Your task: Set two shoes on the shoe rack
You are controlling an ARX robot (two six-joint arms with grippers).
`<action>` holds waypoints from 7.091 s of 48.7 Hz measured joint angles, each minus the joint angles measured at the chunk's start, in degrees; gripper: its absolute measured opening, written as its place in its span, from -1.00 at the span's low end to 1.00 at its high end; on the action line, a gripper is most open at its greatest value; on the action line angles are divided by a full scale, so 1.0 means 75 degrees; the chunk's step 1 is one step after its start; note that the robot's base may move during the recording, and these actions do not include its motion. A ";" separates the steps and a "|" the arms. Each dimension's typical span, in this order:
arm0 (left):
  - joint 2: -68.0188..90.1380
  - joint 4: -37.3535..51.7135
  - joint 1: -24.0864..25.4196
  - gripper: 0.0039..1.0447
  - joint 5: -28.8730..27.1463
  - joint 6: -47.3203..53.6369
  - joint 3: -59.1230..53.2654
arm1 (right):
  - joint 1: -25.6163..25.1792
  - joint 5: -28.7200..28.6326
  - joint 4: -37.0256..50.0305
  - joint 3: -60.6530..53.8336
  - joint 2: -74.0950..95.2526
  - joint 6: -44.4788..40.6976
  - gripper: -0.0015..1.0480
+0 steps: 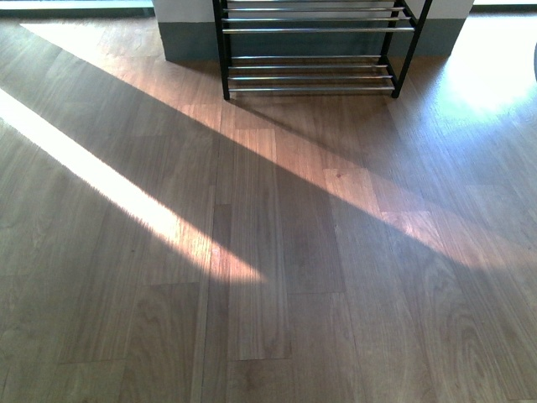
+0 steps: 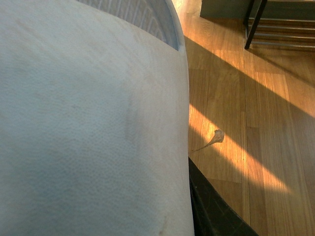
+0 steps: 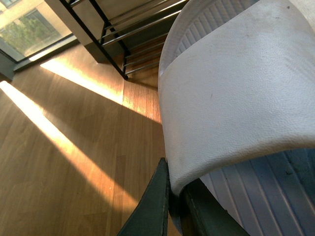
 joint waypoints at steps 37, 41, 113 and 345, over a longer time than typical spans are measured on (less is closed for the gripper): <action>-0.0003 -0.0003 0.0000 -0.97 0.0000 -0.0015 0.0000 | 0.0000 -0.0003 0.0000 -0.0003 0.0000 -0.0003 -0.97; -0.0003 0.0000 -0.0017 -0.97 0.0009 -0.0015 0.0000 | -0.0015 0.0029 0.0000 -0.0003 0.0000 0.0000 -0.97; -0.0012 -0.0003 -0.0026 -0.97 -0.0003 -0.0026 -0.0017 | 0.0020 -0.0003 0.0000 -0.0023 0.0000 -0.0006 -0.97; -0.0006 -0.0003 -0.0026 -0.97 -0.0003 -0.0032 -0.0029 | 0.2122 0.1373 -0.2838 0.4619 0.4348 0.2614 0.40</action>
